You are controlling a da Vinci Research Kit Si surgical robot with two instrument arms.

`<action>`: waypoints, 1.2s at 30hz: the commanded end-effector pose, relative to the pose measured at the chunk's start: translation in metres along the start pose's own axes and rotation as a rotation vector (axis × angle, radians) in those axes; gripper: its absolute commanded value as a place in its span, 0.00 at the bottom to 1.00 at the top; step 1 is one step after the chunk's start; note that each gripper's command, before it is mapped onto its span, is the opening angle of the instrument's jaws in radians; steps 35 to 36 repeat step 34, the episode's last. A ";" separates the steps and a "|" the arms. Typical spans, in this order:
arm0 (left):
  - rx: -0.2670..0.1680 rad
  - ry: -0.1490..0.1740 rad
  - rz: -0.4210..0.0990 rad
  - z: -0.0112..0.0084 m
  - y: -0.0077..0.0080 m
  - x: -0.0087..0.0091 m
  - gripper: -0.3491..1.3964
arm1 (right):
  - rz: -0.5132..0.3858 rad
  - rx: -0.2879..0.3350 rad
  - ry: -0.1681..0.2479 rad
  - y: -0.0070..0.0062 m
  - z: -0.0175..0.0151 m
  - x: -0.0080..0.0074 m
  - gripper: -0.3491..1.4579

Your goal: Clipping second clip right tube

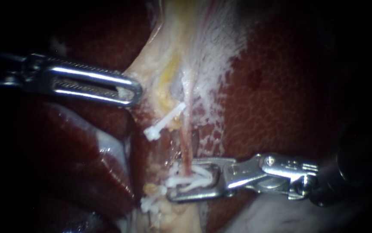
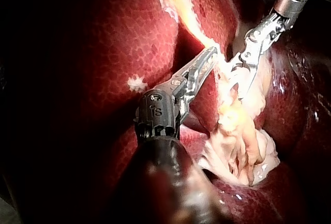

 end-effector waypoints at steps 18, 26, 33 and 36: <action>0.001 0.000 0.001 0.0000 0.0003 0.0001 0.00 | 0.069 -0.121 0.044 0.0020 -0.0022 -0.0003 0.00; 0.001 0.000 0.001 0.0000 0.0003 0.0001 0.00 | 0.074 -0.121 0.044 0.0017 -0.0021 -0.0004 0.00; 0.001 0.000 0.001 0.0001 0.0003 0.0001 0.00 | 0.084 -0.123 0.045 0.0016 -0.0021 -0.0005 0.00; 0.001 0.000 0.001 0.0001 0.0004 0.0001 0.00 | 0.084 -0.123 0.045 0.0016 -0.0021 -0.0006 0.00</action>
